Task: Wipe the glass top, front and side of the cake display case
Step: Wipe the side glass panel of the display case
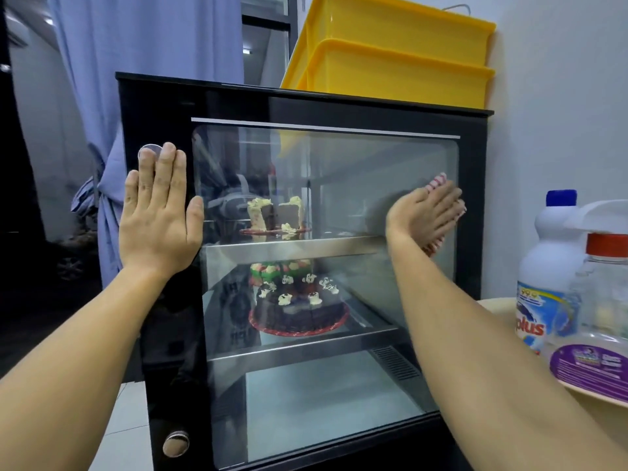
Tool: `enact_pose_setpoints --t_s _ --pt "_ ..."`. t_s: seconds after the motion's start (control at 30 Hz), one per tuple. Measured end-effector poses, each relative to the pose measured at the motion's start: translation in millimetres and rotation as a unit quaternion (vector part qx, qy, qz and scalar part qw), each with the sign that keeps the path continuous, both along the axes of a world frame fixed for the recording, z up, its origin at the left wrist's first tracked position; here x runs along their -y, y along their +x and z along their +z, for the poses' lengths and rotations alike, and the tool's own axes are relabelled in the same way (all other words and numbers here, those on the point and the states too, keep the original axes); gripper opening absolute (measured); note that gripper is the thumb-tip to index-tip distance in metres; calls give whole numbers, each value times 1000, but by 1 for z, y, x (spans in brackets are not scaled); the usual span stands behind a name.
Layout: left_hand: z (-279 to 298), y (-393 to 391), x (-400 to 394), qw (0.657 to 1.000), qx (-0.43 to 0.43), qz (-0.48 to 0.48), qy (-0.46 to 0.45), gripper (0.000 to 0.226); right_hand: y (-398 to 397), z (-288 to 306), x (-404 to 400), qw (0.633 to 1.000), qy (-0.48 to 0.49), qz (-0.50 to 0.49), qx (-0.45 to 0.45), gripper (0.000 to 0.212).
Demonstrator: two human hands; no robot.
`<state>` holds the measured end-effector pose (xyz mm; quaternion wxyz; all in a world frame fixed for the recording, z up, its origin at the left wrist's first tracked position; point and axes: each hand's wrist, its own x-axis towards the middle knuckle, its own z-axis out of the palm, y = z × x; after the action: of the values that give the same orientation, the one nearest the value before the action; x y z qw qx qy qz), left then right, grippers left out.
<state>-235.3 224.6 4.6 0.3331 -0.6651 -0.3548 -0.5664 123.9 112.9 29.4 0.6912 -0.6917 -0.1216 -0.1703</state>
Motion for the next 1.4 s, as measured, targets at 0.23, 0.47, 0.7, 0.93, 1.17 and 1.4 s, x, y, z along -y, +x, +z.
enact_pose_setpoints --t_s 0.23,0.47,0.7,0.93,1.17,1.4 --pt "-1 -2 0 1000 -7 1 4 68 -88 -140 -31 901 -62 66 424 59" --pt "0 -1 -1 1000 -8 10 7 68 -77 -59 -31 975 -21 36 220 69" --pt "0 0 -3 1000 -7 13 18 67 -79 -142 -27 694 -171 60 697 57" --pt "-1 2 -4 999 -17 27 27 67 -162 -68 -45 888 -74 60 450 67" --pt "37 -48 -11 977 -192 44 84 68 -155 -158 -44 678 -147 85 715 63" --pt "55 -67 -14 955 -273 62 97 65 -212 -80 -60 863 -81 85 491 71"
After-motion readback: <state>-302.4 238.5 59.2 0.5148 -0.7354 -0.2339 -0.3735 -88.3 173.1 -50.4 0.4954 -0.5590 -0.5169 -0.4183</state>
